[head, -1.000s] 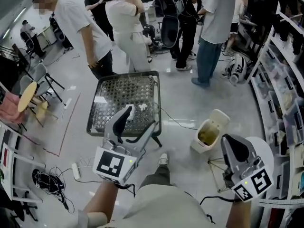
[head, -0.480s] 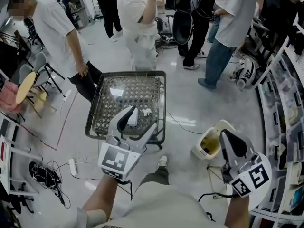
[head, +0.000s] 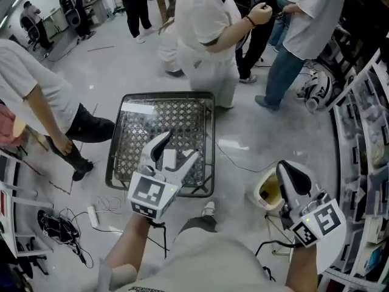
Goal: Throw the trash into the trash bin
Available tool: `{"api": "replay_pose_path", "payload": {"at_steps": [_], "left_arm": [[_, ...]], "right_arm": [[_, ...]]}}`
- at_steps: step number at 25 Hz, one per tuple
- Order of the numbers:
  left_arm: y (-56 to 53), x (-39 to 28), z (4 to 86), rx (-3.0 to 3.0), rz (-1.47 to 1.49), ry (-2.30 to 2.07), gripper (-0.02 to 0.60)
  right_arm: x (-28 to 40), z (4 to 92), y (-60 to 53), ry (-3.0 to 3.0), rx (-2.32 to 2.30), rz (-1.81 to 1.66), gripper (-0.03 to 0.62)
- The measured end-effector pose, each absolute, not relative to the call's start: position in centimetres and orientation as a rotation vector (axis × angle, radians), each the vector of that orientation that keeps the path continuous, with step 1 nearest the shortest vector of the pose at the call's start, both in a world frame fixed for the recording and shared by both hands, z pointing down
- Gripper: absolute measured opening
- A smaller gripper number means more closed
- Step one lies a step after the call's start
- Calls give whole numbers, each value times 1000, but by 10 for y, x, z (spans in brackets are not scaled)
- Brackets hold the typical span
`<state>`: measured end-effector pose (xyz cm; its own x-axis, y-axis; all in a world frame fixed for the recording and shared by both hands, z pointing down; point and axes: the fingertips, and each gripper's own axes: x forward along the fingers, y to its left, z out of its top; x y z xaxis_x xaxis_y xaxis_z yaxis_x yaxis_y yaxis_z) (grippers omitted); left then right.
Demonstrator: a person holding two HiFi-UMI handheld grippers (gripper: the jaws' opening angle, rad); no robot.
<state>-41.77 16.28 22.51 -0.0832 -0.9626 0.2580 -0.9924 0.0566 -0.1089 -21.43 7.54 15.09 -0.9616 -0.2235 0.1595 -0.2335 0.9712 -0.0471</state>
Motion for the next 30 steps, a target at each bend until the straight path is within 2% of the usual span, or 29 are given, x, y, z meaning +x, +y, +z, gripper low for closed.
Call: {"api": "replay_pose_path", "payload": {"at_steps": [12,20,26,30], "left_arm": [[109,-473,375,1879,537,-1941,319],[94,-415,520,1744,644,-1777,319],[85,-410,592,1623,715,-1663,319],[89,-414,644,1539,759,-1659,274]], "right_arm": [[-281,229,23,-2824,288,225,2],[-226,344,8,-2730,213,379,3],[-230,390,-7,-2662,140,426,3],[-226,423,-9,-2633,120,468,3]]}}
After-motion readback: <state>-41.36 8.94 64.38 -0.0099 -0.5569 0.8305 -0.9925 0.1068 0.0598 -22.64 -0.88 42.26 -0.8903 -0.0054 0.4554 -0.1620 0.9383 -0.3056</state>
